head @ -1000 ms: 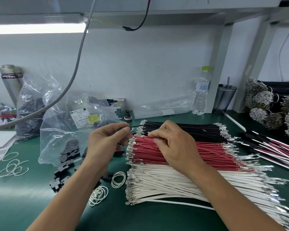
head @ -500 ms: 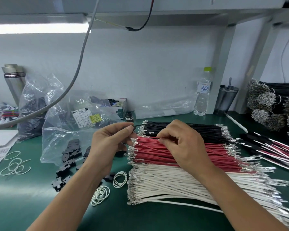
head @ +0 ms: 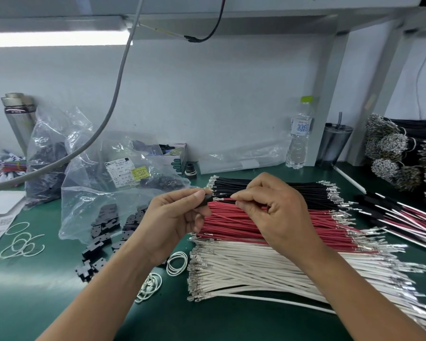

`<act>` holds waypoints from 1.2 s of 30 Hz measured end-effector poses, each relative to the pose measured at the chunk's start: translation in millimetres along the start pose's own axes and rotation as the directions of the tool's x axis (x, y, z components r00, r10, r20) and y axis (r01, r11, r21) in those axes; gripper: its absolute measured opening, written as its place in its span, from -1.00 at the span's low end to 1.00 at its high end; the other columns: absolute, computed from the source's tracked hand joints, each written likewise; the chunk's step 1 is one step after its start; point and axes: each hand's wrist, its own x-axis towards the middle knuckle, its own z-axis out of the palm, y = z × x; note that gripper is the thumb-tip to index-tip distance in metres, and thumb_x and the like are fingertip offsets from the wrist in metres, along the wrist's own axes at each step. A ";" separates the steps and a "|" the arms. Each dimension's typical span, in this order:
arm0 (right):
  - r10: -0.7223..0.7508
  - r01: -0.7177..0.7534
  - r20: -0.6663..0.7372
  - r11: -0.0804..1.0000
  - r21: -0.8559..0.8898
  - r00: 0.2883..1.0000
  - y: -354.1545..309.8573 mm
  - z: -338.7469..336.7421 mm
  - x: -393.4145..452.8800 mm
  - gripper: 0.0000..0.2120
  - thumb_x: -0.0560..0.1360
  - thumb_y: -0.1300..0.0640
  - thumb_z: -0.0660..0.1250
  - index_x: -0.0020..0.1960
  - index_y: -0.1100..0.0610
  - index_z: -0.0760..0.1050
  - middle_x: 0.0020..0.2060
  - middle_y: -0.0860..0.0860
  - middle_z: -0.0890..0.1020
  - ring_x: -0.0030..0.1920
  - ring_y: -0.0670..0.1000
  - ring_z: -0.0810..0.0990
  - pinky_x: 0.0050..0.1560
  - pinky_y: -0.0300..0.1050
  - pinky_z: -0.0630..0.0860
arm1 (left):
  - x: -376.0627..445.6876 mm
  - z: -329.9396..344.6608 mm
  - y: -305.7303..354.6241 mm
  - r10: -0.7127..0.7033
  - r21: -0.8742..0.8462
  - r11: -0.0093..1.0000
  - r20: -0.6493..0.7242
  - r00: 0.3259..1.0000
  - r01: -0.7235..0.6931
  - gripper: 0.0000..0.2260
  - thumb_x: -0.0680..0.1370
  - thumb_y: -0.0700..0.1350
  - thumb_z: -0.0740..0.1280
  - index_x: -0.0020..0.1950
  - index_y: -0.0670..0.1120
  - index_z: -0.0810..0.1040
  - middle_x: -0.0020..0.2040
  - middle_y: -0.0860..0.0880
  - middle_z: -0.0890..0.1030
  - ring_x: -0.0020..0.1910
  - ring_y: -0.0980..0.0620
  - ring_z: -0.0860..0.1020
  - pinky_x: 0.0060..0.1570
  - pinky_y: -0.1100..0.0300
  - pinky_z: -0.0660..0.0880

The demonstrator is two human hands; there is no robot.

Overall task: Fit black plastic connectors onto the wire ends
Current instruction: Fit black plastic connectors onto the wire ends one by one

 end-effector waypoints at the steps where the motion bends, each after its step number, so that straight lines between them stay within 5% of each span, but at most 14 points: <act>1: -0.004 0.004 -0.007 1.000 0.001 1.000 -0.8 0.4 0.1 -0.89 0.49 0.13 0.49 0.01 -0.01 0.72 -0.20 -0.16 0.56 -0.18 -0.06 0.58 -0.20 -0.19 0.52 | 0.1 -0.1 0.2 -0.004 -0.002 1.000 0.003 1.000 0.004 -0.75 0.48 -0.14 0.45 0.08 -0.26 0.71 -0.28 -0.18 0.66 -0.43 -0.01 0.54 -0.41 0.23 0.52; 25: -0.118 0.121 0.062 0.991 -0.048 0.991 -1.5 -6.9 1.0 -0.90 0.49 0.17 0.51 -0.03 0.02 0.73 -0.20 -0.17 0.55 -0.19 -0.11 0.57 -0.21 -0.11 0.56 | 1.9 -5.9 1.0 -0.089 -0.024 0.996 0.062 0.994 0.091 -0.82 0.53 -0.14 0.42 0.03 -0.21 0.74 -0.30 -0.13 0.62 -0.44 0.06 0.53 -0.39 0.30 0.52; 36: -0.207 0.204 -0.023 0.974 -0.100 0.978 -7.2 -7.1 1.4 -0.88 0.51 0.19 0.47 0.02 0.09 0.73 -0.20 -0.07 0.55 -0.20 -0.07 0.53 -0.24 -0.13 0.52 | 0.9 -6.8 4.0 -0.160 -0.072 0.983 0.128 0.979 0.170 -0.83 0.59 -0.13 0.37 0.03 -0.17 0.72 -0.31 -0.08 0.60 -0.47 0.09 0.49 -0.41 0.29 0.48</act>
